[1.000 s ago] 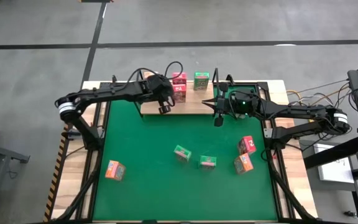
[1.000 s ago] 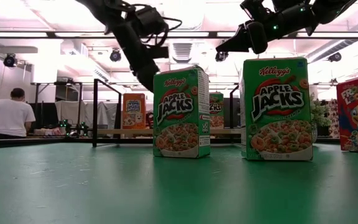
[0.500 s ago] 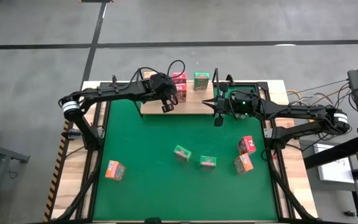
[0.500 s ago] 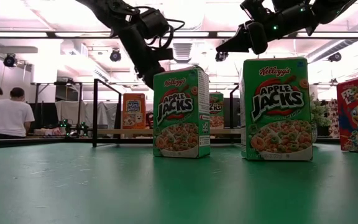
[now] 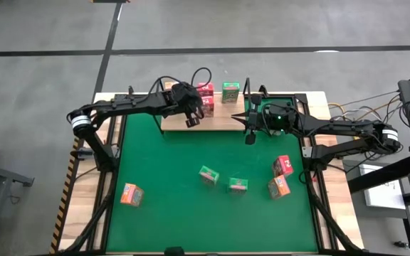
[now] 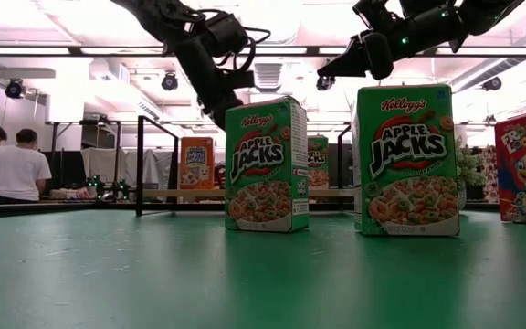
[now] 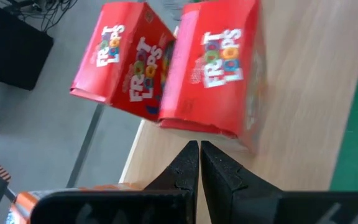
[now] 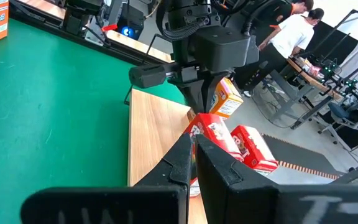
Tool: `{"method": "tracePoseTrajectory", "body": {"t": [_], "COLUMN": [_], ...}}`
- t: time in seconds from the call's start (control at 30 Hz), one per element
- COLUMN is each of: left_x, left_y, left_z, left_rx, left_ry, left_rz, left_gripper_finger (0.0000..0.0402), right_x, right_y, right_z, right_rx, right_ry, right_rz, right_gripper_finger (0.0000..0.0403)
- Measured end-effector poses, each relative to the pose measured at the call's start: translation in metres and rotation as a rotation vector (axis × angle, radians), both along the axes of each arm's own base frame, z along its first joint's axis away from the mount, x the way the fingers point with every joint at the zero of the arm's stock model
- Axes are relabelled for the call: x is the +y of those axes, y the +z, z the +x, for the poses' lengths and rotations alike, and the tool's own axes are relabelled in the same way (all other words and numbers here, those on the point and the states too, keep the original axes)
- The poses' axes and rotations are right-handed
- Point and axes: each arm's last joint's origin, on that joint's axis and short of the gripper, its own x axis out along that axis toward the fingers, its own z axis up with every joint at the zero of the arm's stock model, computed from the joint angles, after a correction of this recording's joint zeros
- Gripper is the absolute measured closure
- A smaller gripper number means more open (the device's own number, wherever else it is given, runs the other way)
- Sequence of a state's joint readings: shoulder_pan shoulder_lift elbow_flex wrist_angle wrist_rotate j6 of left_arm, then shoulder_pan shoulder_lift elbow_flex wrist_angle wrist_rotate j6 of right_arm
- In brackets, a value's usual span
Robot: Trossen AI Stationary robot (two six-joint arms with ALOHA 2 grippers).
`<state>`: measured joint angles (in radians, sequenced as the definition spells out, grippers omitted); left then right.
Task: Stack cereal on shelf
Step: Put the bottom red cereal box on the shelf aligned with the other red cereal box
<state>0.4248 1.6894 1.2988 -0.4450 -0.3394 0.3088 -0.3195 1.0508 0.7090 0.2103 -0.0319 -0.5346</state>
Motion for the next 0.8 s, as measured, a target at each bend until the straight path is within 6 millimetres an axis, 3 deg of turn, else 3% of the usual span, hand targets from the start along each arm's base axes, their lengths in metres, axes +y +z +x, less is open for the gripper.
{"method": "tracePoseTrajectory", "body": {"t": [0.43, 0.63, 0.8], "left_x": [-0.005, -0.017, -0.011], "left_y": [0.006, 0.001, -0.008], "left_z": [-0.007, -0.007, 0.005], "left_rx": [0.036, -0.006, -0.037], "left_ry": [0.007, -0.232, -0.224], "left_rz": [-0.007, -0.248, -0.203], "left_gripper_finger": [0.0402, 0.0402, 0.0402], "right_x": [0.000, 0.000, -0.001], "right_y": [0.000, 0.000, 0.000], "right_z": [0.000, 0.000, 0.000], "right_rx": [0.002, 0.003, 0.002], "right_ry": [0.001, 0.001, 0.000], "right_rz": [-0.007, -0.009, -0.013], "right_gripper_finger": [0.0390, 0.0390, 0.0390]}}
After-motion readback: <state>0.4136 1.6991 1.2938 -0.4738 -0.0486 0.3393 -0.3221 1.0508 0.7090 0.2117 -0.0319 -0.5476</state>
